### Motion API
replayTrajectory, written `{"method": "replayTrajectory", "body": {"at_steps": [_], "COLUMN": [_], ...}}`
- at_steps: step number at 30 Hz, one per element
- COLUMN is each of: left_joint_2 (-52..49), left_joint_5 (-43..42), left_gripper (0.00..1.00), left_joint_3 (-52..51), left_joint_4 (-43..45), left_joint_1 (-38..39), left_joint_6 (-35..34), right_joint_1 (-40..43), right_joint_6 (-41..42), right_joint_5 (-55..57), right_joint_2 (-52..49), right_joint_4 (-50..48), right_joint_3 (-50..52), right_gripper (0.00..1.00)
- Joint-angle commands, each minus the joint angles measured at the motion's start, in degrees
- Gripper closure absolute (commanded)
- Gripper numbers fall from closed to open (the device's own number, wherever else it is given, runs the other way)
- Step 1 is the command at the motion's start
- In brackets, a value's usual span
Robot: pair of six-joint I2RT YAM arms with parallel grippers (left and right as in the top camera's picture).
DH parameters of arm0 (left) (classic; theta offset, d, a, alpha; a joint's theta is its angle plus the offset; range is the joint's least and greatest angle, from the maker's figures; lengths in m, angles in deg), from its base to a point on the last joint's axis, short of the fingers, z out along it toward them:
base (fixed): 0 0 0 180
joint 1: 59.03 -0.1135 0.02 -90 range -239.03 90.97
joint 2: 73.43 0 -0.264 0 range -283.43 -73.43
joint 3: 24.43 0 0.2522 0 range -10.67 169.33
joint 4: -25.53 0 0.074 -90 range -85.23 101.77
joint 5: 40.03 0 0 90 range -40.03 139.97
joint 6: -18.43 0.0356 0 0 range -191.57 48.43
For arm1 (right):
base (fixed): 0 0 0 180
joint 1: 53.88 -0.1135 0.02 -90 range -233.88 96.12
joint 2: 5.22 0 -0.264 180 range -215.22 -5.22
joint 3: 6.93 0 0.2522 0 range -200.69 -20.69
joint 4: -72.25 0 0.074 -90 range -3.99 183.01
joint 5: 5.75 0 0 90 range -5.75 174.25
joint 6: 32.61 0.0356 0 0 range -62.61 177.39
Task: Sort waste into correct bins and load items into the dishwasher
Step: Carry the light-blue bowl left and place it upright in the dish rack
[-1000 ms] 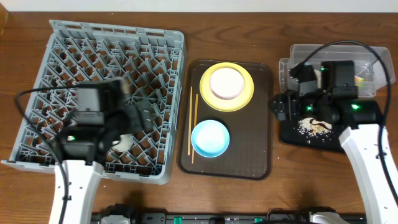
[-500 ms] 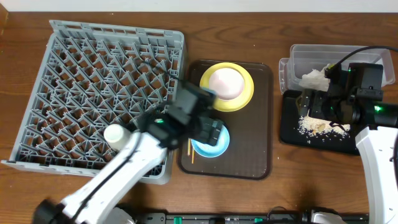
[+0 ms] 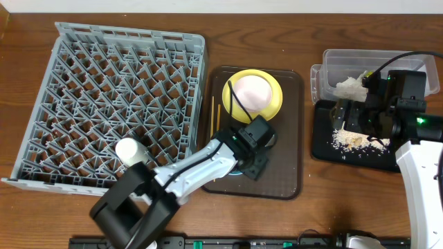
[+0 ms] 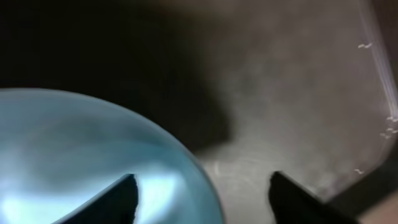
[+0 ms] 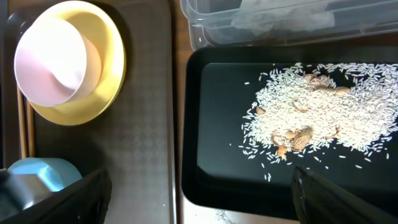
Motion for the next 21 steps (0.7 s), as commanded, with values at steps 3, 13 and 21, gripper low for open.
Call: {"method": "replayTrajectory", "body": {"at_steps": [3, 13, 21], "left_joint_2": [-1.57, 5.14, 19.37], "left_joint_5": [0.68, 0.24, 0.09], "left_gripper": [0.64, 0.94, 0.94], "left_joint_3": [1.01, 2.03, 2.64], "left_joint_4": [0.11, 0.02, -0.17], "left_joint_1": [0.09, 0.00, -6.10], "left_joint_6": [-0.09, -0.09, -0.09], "right_joint_1": [0.46, 0.46, 0.48], "right_joint_6": [0.59, 0.59, 0.57], "right_joint_5": [0.31, 0.33, 0.33], "right_joint_2": [0.42, 0.42, 0.42], "right_joint_4": [0.11, 0.46, 0.90], "right_joint_3": [-0.83, -0.83, -0.83], "right_gripper": [0.10, 0.10, 0.10]}}
